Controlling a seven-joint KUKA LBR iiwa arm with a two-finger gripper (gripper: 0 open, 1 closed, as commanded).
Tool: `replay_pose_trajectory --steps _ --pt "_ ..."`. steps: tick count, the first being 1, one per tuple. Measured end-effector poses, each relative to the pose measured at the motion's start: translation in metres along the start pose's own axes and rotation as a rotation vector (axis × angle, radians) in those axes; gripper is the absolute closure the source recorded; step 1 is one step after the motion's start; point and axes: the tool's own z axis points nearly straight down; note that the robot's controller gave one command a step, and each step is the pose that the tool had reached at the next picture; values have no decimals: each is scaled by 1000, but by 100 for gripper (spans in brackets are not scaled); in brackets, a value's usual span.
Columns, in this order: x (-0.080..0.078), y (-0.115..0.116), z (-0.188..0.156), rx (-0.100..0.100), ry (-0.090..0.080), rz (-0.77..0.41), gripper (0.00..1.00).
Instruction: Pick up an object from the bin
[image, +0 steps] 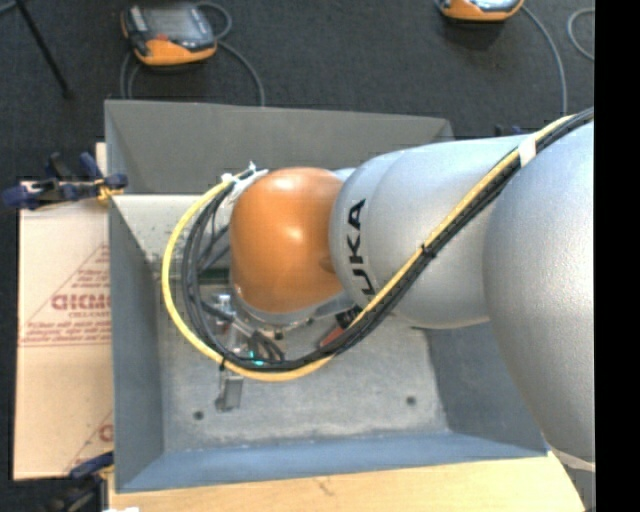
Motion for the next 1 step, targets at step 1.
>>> replay_pose_trajectory --steps 1 --pt "-1 0 -1 0 -2 2 0"
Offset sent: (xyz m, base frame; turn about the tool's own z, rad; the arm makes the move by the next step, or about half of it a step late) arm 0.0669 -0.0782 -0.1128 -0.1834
